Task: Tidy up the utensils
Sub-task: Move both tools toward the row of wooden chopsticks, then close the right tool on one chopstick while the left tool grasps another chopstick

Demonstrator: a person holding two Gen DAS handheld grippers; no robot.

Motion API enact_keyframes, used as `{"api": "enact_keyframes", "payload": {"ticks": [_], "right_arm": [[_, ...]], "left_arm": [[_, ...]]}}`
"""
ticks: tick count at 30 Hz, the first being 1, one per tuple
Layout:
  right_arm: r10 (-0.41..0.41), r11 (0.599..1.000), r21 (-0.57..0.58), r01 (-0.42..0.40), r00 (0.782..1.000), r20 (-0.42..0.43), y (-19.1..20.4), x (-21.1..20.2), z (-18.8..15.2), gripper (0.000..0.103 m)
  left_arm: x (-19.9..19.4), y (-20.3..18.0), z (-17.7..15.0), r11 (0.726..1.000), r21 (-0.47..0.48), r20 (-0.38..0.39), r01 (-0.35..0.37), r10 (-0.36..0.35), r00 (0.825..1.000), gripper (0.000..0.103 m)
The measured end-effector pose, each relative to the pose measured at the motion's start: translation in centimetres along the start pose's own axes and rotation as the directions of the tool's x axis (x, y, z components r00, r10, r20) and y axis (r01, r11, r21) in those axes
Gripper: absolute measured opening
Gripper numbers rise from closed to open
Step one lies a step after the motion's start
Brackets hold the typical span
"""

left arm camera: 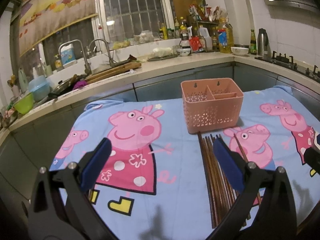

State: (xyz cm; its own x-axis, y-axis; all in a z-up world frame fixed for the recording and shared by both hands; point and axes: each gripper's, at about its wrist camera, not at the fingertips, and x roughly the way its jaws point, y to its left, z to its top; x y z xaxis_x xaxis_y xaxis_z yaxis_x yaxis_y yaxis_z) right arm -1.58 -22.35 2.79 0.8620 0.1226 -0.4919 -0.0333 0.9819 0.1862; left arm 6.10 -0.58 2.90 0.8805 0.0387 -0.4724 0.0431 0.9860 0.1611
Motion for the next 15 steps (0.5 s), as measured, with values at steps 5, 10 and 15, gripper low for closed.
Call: {"api": "enact_keyframes", "payload": {"ticks": [5, 10, 15], "right_arm": [[-0.013, 1.0, -0.022, 0.013, 1.0, -0.019, -0.2, 0.8, -0.4, 0.043], [-0.035, 0.999, -0.043, 0.03, 0.994, -0.104, -1.0, 3.1, -2.0, 0.024], [-0.028, 0.998, -0.062, 0.015, 0.975, -0.219, -1.3, 6.2, -4.2, 0.008]], "left_arm": [[0.8, 0.2, -0.3, 1.0, -0.004, -0.019, 0.02, -0.02, 1.0, 0.09], [2.5, 0.7, -1.3, 0.993, -0.034, -0.084, 0.111, -0.113, 0.99, 0.083], [5.6, -1.0, -3.4, 0.973, -0.025, -0.233, 0.228, -0.228, 0.946, 0.05]]}}
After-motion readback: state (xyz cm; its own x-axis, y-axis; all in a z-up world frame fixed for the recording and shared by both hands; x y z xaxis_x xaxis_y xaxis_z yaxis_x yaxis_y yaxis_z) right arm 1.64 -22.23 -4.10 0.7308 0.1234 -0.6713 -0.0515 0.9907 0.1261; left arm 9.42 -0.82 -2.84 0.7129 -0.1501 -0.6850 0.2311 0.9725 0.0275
